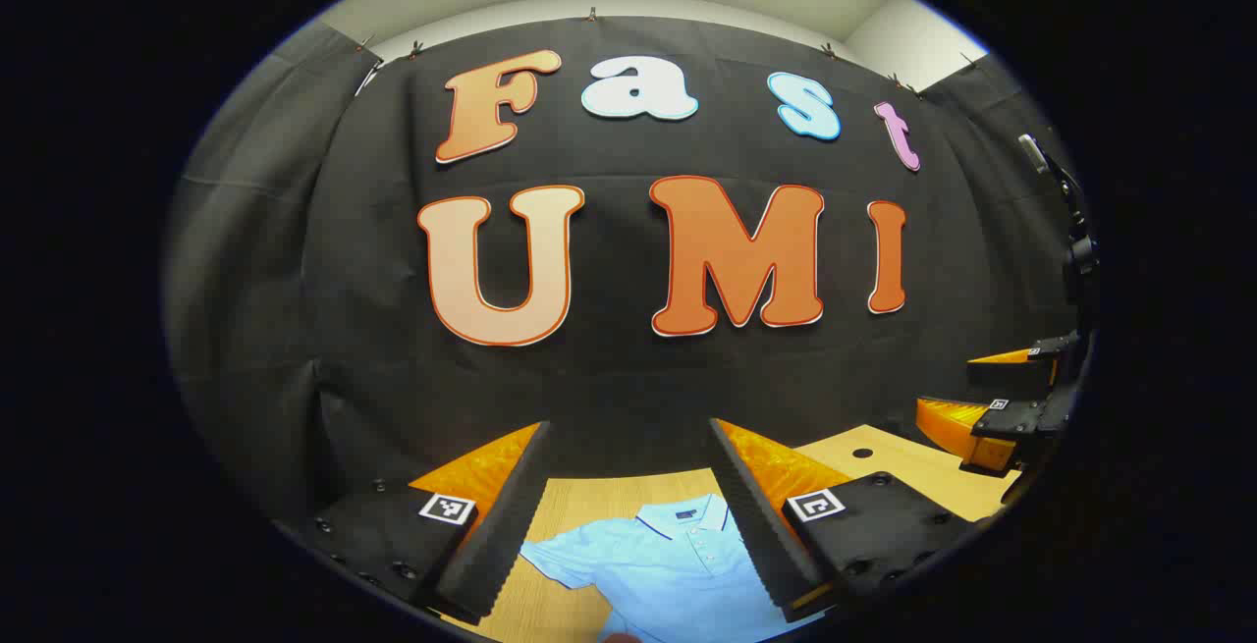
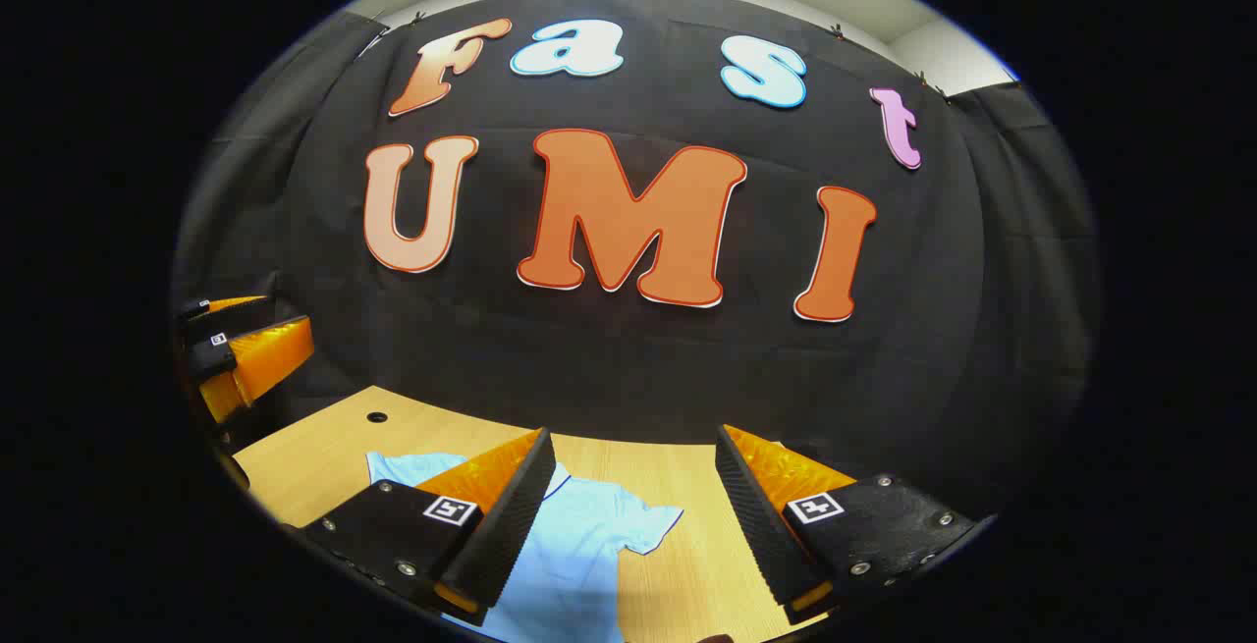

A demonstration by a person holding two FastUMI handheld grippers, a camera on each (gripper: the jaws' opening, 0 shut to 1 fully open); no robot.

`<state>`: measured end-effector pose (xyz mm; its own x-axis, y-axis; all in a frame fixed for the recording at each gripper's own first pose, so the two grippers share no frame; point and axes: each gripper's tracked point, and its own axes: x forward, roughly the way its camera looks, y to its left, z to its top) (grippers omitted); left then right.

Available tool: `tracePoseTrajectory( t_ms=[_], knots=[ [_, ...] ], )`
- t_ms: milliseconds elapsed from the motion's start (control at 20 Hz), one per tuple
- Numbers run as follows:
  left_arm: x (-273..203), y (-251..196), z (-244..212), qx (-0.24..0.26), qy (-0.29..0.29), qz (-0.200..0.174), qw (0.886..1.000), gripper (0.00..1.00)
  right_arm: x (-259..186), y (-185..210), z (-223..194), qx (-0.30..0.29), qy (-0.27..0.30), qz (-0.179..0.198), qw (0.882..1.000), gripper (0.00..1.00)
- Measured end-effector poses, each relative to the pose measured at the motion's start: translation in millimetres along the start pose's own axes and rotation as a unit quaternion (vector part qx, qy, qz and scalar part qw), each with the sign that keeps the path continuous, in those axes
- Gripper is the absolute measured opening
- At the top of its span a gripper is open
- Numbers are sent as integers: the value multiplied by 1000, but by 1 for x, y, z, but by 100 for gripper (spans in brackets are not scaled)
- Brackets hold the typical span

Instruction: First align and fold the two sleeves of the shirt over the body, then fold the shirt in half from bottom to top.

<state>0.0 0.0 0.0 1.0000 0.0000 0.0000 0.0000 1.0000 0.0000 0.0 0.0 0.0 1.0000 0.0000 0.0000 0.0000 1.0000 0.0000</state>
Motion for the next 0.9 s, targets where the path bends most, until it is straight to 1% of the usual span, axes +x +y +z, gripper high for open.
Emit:
tracePoseTrajectory(
  t_ms=[150, 200, 250, 400, 500, 700, 900],
  knots=[
    [2, -5, 2, 3, -3, -2, 1000, 100, 6, 1, -3, -2, 3, 5, 1000, 99],
    [2, -6, 1, 4, -4, -1, 1000, 98, 6, 0, -1, -4, 2, 6, 1000, 99],
    [4, -6, 2, 4, -3, -1, 1000, 100, 8, -1, -2, -5, 3, 5, 1000, 99],
    [5, -10, -4, 2, 5, -5, 1000, 100, 10, -5, -4, -3, 6, 3, 1000, 99],
    [5, -8, -2, 5, 6, 3, 1000, 100, 11, -7, -6, -3, 9, -1, 1000, 99],
    [4, -10, -3, 5, 7, 0, 1000, 100, 14, -13, -10, -3, 16, -9, 1000, 99],
    [-1, -13, 1, 6, 2, -1, 1000, 100, 21, -24, -20, -17, 34, -18, 999, 99]
  ],
)
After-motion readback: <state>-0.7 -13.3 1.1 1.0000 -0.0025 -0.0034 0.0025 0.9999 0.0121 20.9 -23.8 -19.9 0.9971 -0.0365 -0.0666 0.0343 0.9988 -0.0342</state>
